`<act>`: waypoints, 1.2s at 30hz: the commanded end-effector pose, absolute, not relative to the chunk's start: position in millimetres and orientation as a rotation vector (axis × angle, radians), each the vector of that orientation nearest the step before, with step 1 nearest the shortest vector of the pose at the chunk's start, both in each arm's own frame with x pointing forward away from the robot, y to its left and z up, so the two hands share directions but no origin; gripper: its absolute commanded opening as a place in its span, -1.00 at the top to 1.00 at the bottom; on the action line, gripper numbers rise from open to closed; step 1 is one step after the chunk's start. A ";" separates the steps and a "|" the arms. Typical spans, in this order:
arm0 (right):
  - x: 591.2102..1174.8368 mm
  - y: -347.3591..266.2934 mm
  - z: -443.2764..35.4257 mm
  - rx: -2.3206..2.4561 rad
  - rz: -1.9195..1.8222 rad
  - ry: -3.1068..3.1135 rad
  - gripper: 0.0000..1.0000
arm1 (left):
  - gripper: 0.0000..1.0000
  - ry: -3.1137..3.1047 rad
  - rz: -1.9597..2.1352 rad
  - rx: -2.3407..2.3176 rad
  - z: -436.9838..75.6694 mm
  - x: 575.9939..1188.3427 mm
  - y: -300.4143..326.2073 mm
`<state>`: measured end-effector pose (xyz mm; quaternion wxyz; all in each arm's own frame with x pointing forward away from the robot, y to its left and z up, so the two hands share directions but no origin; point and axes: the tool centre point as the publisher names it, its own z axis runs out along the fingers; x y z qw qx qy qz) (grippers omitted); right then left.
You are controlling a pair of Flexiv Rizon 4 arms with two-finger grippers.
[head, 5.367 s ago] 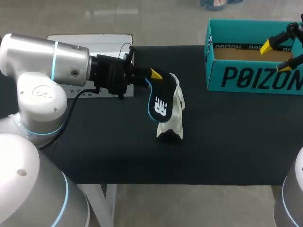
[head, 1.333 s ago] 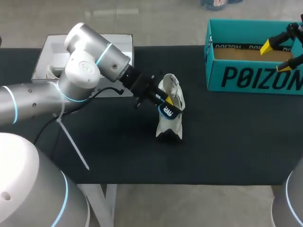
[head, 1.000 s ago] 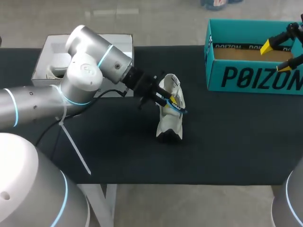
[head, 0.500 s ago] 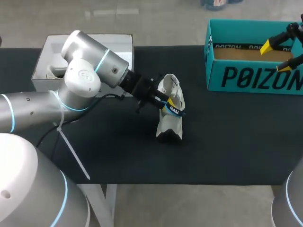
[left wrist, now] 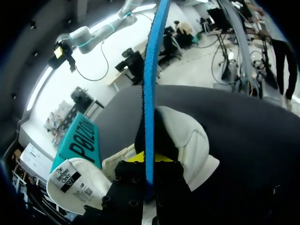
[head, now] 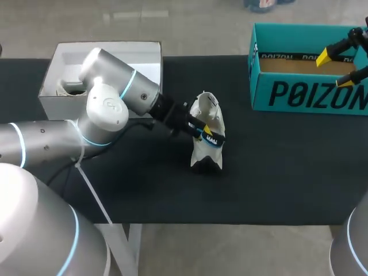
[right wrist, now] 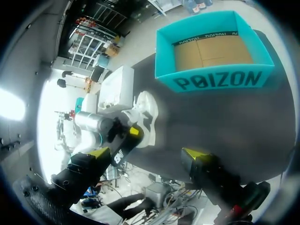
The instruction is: Take the shoe out of the shoebox, open the shoe tongue, remove and reinsert the insole, then place the shoe into the shoebox
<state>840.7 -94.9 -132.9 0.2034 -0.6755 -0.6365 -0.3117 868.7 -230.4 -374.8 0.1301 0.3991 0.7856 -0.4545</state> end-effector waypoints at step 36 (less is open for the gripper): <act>840.0 -94.7 -132.8 -1.888 -0.868 -1.775 -1.00 | 0.25 2.190 -1.188 1.215 -336.7 856.7 -218.8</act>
